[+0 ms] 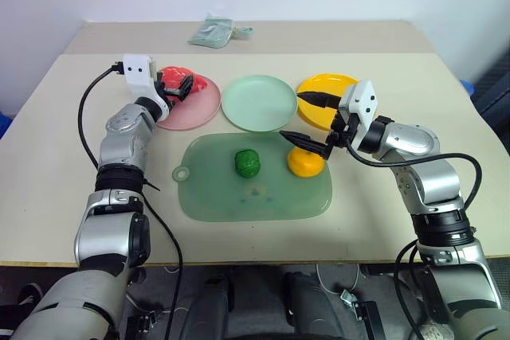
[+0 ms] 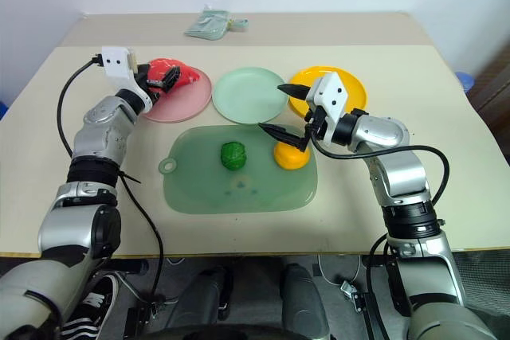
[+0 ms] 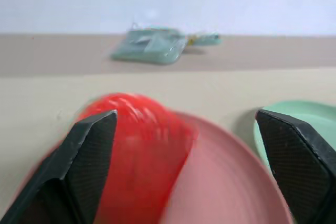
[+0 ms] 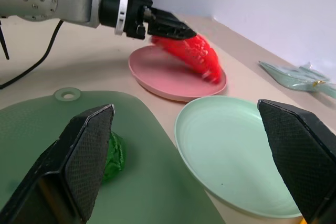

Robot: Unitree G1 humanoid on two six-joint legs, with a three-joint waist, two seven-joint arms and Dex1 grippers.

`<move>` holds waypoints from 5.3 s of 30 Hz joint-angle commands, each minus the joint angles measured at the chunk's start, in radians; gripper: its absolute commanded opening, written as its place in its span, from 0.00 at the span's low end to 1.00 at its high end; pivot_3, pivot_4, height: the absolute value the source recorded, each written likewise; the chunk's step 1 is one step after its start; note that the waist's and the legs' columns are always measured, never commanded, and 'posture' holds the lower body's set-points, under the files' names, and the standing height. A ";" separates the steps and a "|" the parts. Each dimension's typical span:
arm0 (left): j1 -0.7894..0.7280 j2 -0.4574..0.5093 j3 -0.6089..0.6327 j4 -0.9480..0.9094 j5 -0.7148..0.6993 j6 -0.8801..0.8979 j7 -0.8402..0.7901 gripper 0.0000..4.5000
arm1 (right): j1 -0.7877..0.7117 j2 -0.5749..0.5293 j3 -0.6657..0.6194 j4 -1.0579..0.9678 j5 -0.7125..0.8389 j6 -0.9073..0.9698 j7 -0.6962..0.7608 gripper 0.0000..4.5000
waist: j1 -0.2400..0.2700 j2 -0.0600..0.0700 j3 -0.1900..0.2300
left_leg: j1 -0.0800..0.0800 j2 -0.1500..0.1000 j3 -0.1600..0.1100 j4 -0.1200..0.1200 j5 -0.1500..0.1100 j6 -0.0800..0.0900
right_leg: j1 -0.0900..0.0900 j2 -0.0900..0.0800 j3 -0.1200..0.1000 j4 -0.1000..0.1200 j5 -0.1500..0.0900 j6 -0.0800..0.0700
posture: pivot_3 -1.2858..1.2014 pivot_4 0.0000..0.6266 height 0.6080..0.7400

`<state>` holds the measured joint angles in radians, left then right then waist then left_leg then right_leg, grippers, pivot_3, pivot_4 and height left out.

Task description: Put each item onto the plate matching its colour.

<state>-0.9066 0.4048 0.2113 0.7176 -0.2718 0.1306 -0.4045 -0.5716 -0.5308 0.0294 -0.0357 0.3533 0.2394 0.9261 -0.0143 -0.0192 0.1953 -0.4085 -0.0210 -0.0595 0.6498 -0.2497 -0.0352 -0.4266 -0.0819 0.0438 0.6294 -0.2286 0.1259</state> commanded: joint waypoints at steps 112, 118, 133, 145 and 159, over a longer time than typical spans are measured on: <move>0.321 0.169 -0.133 -0.811 -0.239 0.344 -0.658 1.00 | -0.238 -0.008 -0.004 0.422 -0.205 0.100 -0.285 0.74 | -0.002 0.001 0.000 | 0.000 0.001 0.000 0.001 0.000 0.000 | 0.000 0.000 0.000 0.001 0.000 0.000 | 0.52 0.24 0.99; 0.353 0.150 -0.142 -0.815 -0.249 0.334 -0.642 1.00 | -0.369 0.050 -0.004 0.742 -0.294 -0.045 -0.441 0.74 | -0.009 0.001 0.000 | 0.000 0.001 0.001 -0.001 0.000 0.000 | -0.001 0.000 0.001 0.001 0.000 0.000 | 0.52 0.24 0.99; 0.453 0.181 -0.109 -0.831 -0.276 0.300 -0.673 1.00 | -0.456 0.066 -0.099 0.878 -0.238 -0.266 -0.373 0.99 | -0.031 0.002 0.001 | 0.000 0.001 0.001 -0.002 0.000 0.000 | -0.001 0.001 0.001 0.000 0.000 0.000 | 0.52 0.24 0.99; 0.489 0.252 -0.058 -0.799 -0.308 0.272 -0.744 1.00 | 0.119 -0.171 -0.056 -0.118 0.166 -0.010 0.299 0.99 | -0.013 0.001 0.001 | 0.000 0.000 0.000 0.000 0.000 0.000 | 0.001 0.000 0.001 0.000 0.000 0.000 | 0.52 0.24 0.99; 0.522 0.236 -0.101 -0.747 -0.289 0.202 -0.787 1.00 | 0.290 -0.284 -0.133 -0.295 0.207 0.106 0.256 0.99 | 0.001 0.001 0.000 | 0.001 0.001 0.001 0.001 0.000 0.000 | 0.002 0.000 0.001 0.000 0.000 0.000 | 0.52 0.24 0.99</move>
<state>-0.3671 0.6440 0.1229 -0.0337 -0.5650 0.3576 -1.1780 -0.2854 -0.8055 -0.0666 -0.2848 0.5359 0.3345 1.1995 -0.0128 -0.0179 0.1957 -0.4071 -0.0201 -0.0588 0.6510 -0.2499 -0.0347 -0.4249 -0.0818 0.0447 0.6295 -0.2289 0.1257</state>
